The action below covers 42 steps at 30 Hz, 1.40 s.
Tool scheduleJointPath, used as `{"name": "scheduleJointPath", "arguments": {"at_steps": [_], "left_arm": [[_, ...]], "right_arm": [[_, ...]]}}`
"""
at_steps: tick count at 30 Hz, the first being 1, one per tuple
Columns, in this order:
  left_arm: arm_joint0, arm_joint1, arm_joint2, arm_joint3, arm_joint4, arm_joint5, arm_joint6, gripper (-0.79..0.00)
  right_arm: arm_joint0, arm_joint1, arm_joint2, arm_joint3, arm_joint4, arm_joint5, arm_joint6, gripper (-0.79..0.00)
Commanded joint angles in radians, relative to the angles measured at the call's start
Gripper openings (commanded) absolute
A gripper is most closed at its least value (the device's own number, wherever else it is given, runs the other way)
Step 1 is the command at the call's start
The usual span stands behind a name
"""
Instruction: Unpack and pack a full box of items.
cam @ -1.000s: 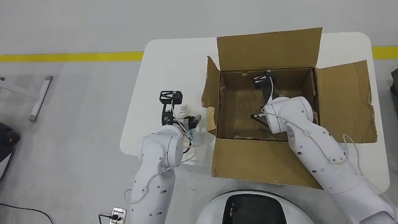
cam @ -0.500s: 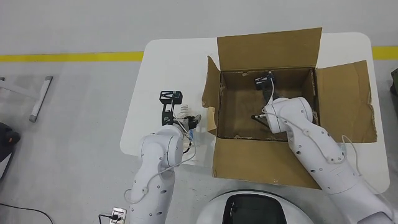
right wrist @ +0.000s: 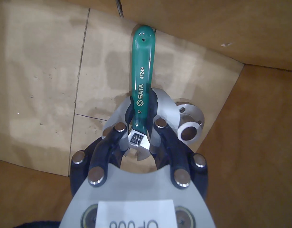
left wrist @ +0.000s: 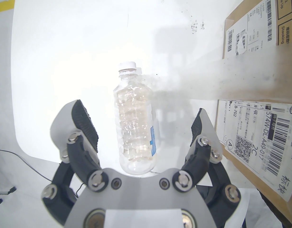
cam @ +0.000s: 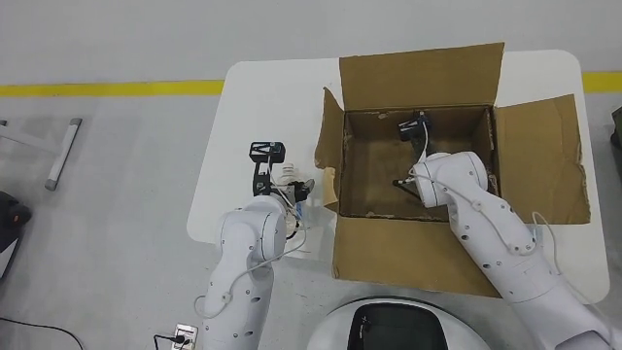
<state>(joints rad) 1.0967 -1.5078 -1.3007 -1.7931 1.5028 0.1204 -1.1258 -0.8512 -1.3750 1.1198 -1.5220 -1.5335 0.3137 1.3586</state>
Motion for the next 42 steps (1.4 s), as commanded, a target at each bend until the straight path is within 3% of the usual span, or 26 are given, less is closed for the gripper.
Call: {"name": "scheduleJointPath", "arguments": {"at_steps": [1, 7, 17, 25, 32, 37, 42], "left_arm": [[0.0, 0.0, 0.0, 0.0, 0.0, 0.0, 0.0, 0.0], [0.0, 0.0, 0.0, 0.0, 0.0, 0.0, 0.0, 0.0], [0.0, 0.0, 0.0, 0.0, 0.0, 0.0, 0.0, 0.0], [0.0, 0.0, 0.0, 0.0, 0.0, 0.0, 0.0, 0.0], [0.0, 0.0, 0.0, 0.0, 0.0, 0.0, 0.0, 0.0], [0.0, 0.0, 0.0, 0.0, 0.0, 0.0, 0.0, 0.0], [0.0, 0.0, 0.0, 0.0, 0.0, 0.0, 0.0, 0.0]], "right_arm": [[-0.002, -0.001, 0.003, -0.009, -0.005, -0.002, 0.003, -0.785], [-0.024, -0.004, 0.031, -0.076, 0.011, -0.005, 0.001, -0.785], [-0.15, 0.007, 0.218, -0.423, 0.209, -0.018, -0.005, -0.785], [-0.312, 0.018, 0.603, -0.722, 0.589, -0.003, -0.121, -0.785], [-0.459, 0.024, 0.983, -0.784, 0.936, -0.08, -0.216, -0.785], [-0.577, 0.025, 1.189, -0.788, 1.035, -0.09, -0.257, -0.785], [-0.685, 0.028, 1.311, -0.786, 1.063, -0.09, -0.256, -0.785]]}}
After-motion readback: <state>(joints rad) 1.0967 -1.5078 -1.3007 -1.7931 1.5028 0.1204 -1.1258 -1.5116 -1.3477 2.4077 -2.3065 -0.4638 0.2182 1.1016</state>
